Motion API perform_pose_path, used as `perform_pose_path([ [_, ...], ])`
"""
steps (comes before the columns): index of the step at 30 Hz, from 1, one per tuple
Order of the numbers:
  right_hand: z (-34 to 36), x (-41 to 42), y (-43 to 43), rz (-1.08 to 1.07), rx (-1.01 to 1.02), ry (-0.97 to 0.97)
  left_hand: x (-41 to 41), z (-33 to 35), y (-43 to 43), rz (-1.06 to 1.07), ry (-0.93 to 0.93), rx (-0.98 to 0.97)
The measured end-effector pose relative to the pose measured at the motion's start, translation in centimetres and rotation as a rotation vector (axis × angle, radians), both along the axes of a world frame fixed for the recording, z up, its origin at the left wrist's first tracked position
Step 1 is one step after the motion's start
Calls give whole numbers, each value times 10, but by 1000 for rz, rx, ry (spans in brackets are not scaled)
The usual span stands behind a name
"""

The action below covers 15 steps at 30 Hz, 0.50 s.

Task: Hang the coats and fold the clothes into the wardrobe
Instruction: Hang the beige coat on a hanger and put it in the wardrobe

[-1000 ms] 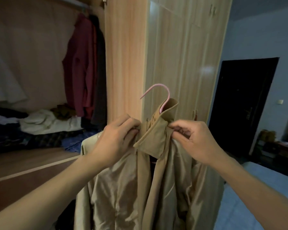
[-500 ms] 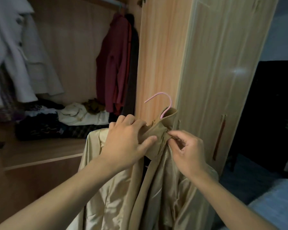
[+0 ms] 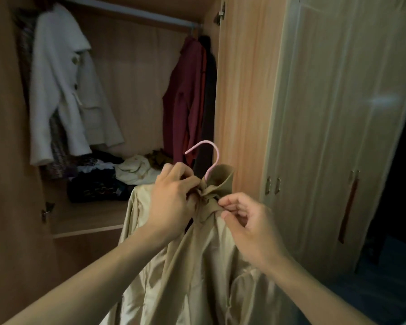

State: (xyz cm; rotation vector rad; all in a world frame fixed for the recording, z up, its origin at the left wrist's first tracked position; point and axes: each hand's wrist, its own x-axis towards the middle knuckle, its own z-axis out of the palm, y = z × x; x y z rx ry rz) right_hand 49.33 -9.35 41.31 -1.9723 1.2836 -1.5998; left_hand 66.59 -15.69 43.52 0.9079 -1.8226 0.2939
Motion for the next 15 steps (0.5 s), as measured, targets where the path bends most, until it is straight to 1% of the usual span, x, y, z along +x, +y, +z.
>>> perform_pose_path([
  [3, 7, -2, 7, 182, 87, 50, 10, -1, -6, -94, 126, 63],
  [4, 8, -4, 9, 215, 81, 57, 13, -1, -8, -114, 150, 75],
  [5, 10, -6, 10, 198, 28, 63, 17, -1, -9, -128, 159, 89],
  [8, 15, -16, 2, -13, -231, 72, 27, -2, -13, -174, 145, 142],
  [9, 18, -19, -5, -46, -264, 60, 30, -2, -14, -194, 141, 163],
  [12, 20, -25, -36, -64, -204, 59, 37, -4, -13, -318, 78, 198],
  [15, 17, -23, -60, 48, -46, 131, 40, -5, -10, -450, -20, 218],
])
